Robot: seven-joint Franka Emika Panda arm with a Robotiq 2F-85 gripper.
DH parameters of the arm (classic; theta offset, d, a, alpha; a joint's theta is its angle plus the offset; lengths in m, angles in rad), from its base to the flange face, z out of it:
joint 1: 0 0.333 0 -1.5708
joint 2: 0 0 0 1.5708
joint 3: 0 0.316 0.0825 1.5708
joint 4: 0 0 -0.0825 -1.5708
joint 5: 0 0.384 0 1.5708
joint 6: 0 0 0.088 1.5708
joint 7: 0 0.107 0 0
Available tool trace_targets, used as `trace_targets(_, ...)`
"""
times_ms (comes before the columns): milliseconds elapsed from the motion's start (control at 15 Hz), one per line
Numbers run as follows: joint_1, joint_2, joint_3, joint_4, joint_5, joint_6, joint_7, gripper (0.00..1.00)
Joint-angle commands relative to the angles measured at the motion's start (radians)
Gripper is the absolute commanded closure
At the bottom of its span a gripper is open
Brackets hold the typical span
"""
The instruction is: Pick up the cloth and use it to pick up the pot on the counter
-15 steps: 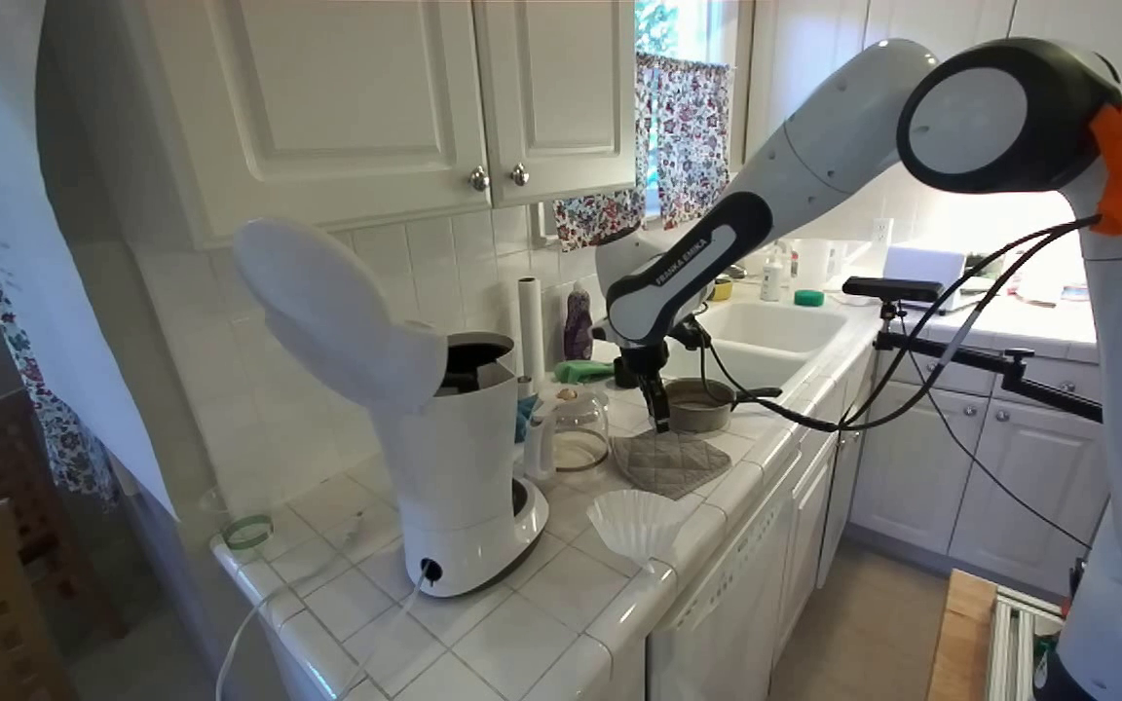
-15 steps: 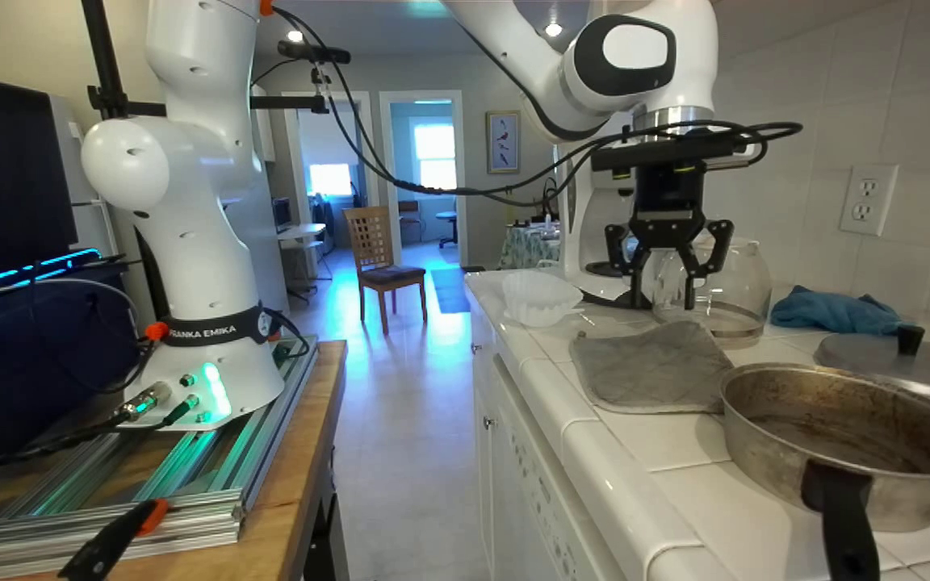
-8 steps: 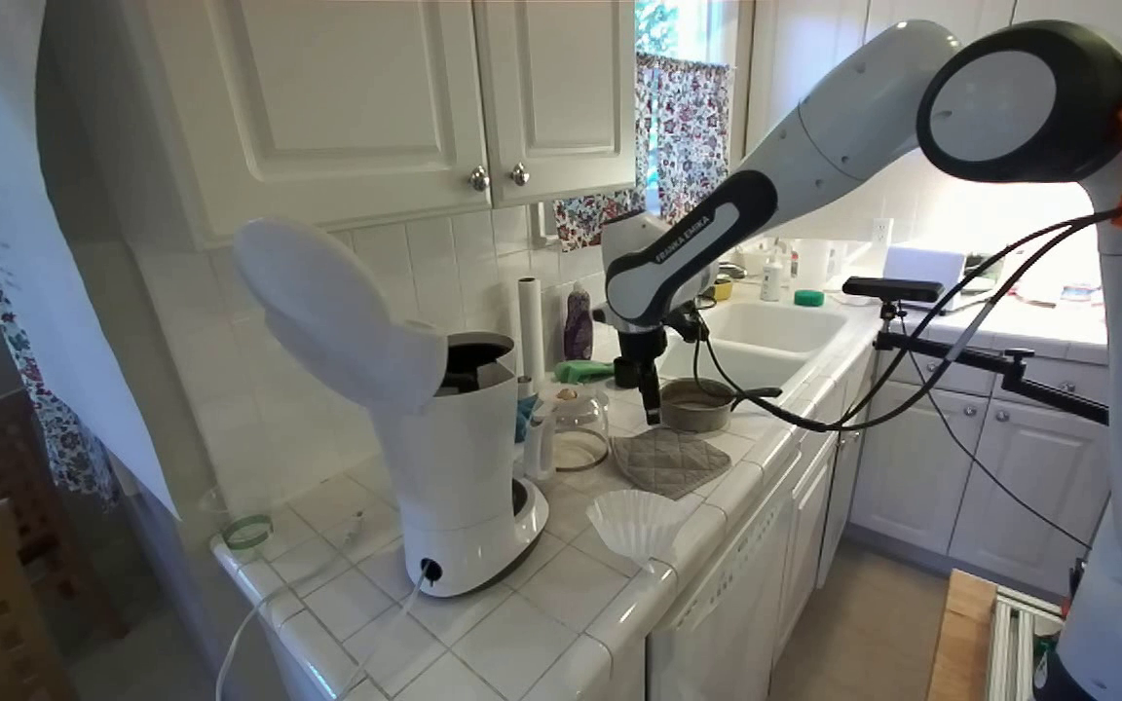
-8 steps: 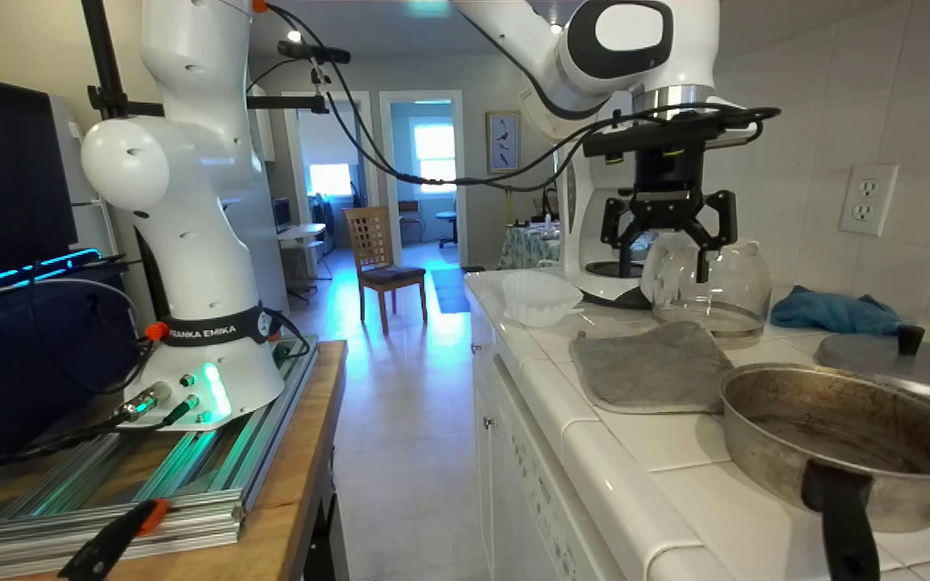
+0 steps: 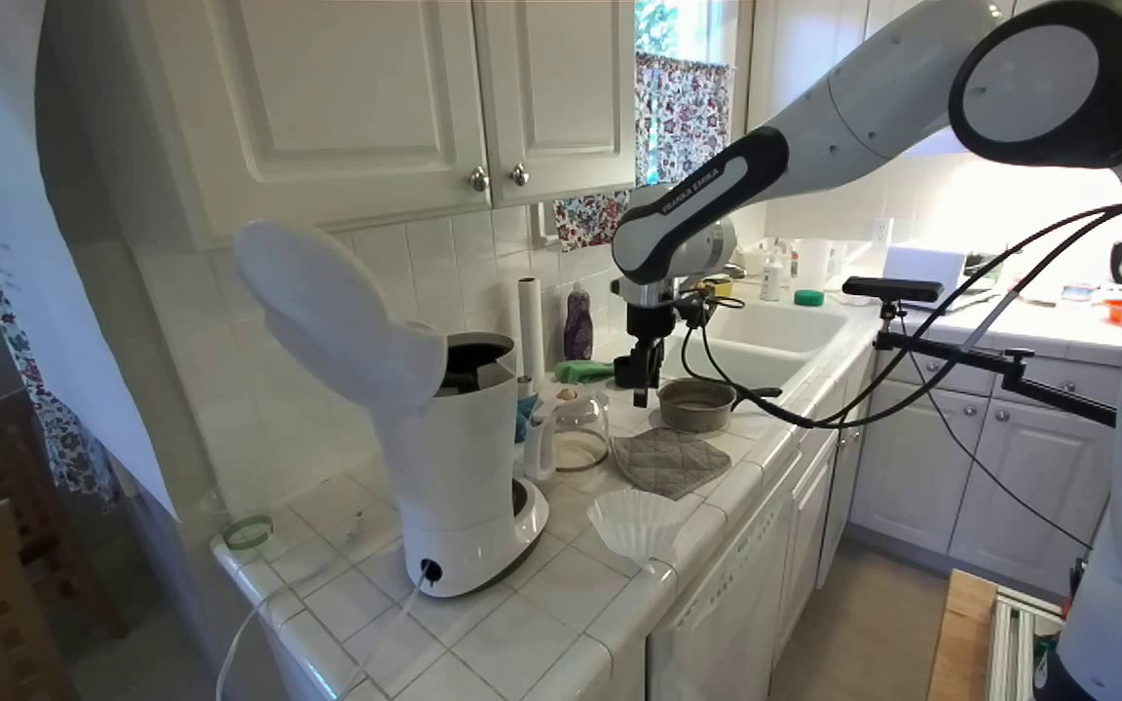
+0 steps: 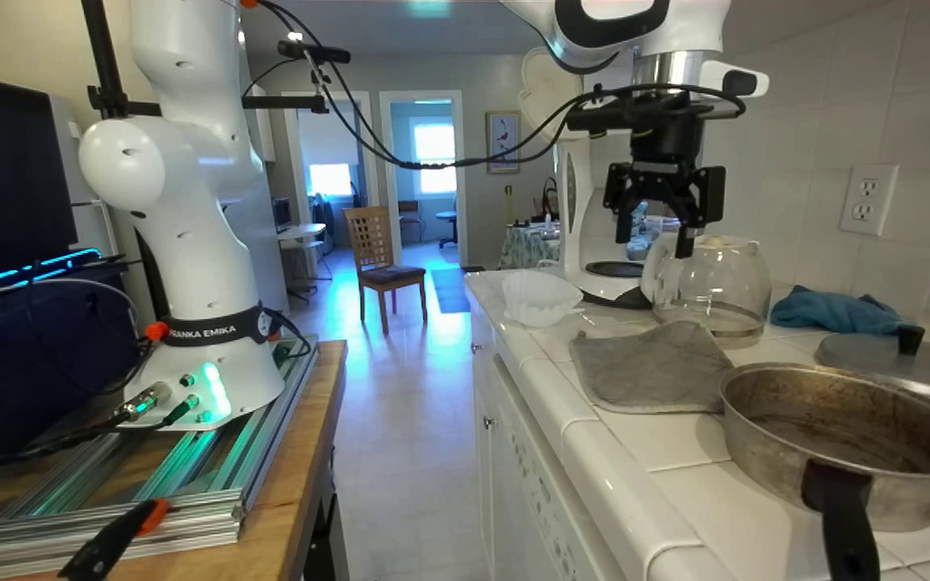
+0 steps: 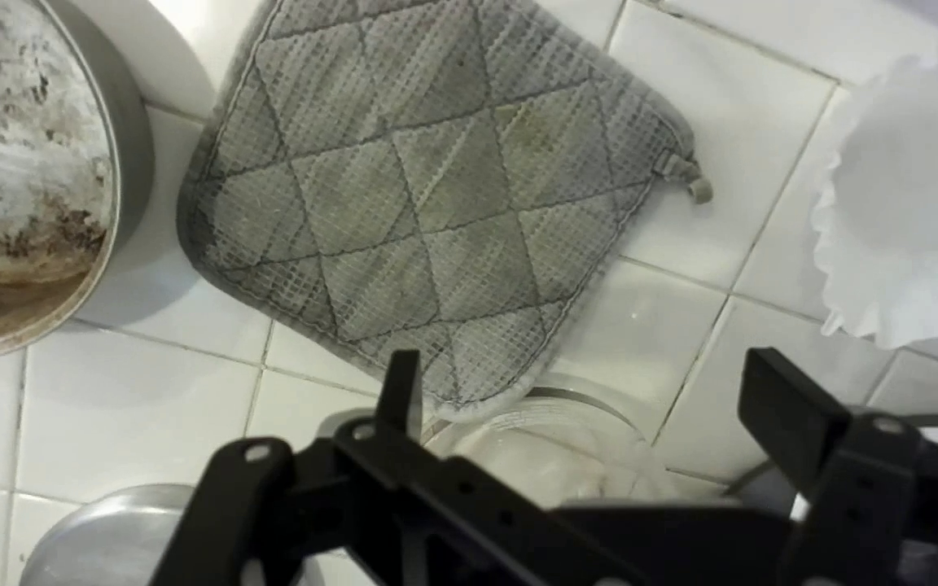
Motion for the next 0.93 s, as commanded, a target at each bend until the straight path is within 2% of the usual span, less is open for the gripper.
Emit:
trace_targets(0,-0.014,-0.053,-0.018,-0.021,0.064,-0.044,0.125,0.0)
trace_targets(400,-0.011,-0.095,-0.048,-0.024,0.049,-0.049,0.254,0.0)
trace_targets(600,-0.006,-0.12,-0.049,-0.03,0.025,-0.048,0.243,0.0)
trace_targets(667,-0.009,-0.078,-0.049,0.002,0.036,-0.038,0.235,0.0)
trace_targets(867,-0.006,-0.09,-0.05,0.001,0.036,-0.038,0.235,0.0)
